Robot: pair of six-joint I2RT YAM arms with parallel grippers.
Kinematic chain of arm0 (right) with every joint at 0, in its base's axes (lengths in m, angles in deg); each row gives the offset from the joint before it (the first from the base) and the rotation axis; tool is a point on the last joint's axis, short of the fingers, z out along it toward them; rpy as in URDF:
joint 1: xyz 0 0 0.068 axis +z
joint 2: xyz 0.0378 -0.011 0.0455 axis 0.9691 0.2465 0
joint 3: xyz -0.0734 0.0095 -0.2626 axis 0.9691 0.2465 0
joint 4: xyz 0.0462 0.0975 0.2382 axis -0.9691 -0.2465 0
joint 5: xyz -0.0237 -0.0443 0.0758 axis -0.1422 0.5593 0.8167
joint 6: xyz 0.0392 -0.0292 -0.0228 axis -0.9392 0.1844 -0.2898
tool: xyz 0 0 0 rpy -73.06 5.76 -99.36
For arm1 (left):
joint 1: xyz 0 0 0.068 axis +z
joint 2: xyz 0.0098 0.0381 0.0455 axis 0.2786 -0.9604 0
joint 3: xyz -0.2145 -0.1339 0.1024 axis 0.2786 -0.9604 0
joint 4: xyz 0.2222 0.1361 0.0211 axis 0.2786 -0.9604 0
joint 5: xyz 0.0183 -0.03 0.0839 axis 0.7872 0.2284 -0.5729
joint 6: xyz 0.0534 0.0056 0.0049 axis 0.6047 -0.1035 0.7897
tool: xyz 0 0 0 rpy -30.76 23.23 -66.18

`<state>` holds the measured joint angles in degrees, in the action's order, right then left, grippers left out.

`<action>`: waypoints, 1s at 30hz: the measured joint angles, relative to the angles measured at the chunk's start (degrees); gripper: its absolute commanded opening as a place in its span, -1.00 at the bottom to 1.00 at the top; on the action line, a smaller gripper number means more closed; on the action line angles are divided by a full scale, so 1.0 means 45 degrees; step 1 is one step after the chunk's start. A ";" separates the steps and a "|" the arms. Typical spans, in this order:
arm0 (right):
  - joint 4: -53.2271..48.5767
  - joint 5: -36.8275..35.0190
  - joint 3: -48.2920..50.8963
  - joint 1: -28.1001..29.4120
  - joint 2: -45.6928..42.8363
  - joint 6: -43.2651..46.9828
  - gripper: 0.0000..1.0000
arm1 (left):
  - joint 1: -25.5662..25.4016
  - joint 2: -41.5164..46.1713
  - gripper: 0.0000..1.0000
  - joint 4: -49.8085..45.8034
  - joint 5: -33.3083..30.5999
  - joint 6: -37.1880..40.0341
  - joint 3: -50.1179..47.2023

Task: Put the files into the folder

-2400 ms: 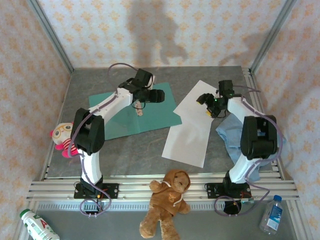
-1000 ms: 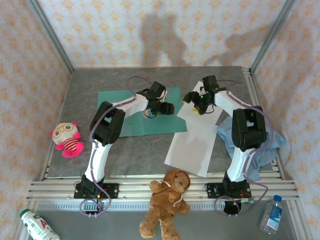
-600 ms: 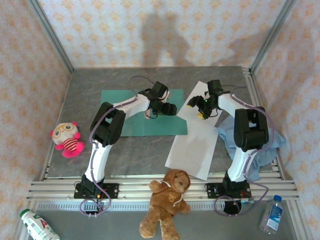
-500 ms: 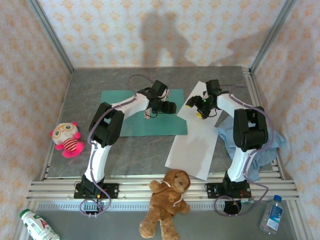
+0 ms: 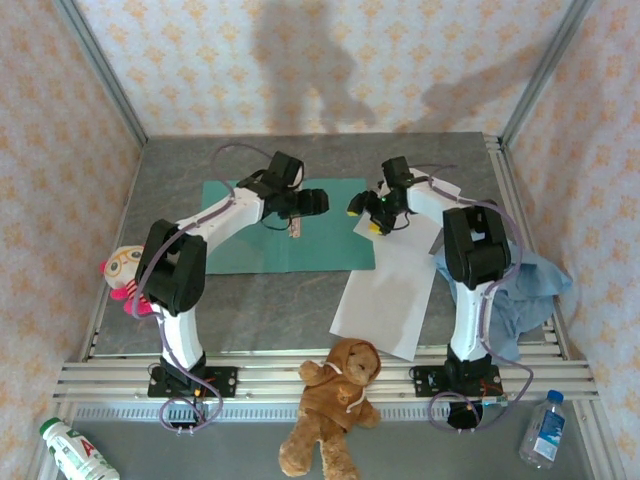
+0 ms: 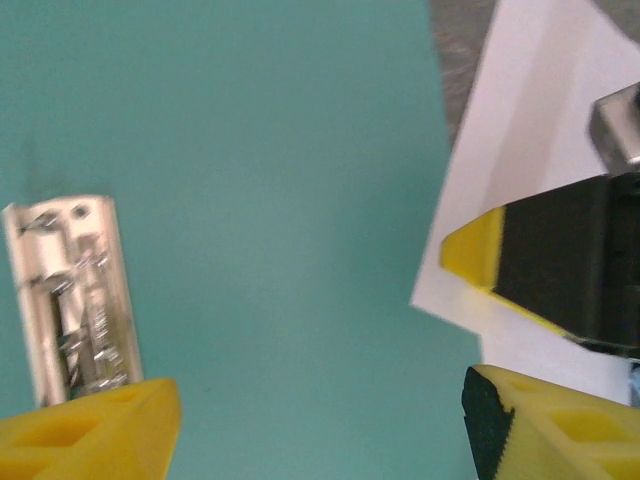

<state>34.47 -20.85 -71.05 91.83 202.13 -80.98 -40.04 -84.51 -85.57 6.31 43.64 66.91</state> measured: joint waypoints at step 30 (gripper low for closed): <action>0.1817 0.0797 0.1064 0.2458 -0.0257 -0.1297 0.50 | 0.0389 -0.0204 0.30 0.1729 0.0301 -0.1112 -0.3060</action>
<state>42.64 -17.26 -66.26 102.89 200.97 -86.82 -38.29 -85.43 -77.78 7.66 38.63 53.14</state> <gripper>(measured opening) 0.750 0.652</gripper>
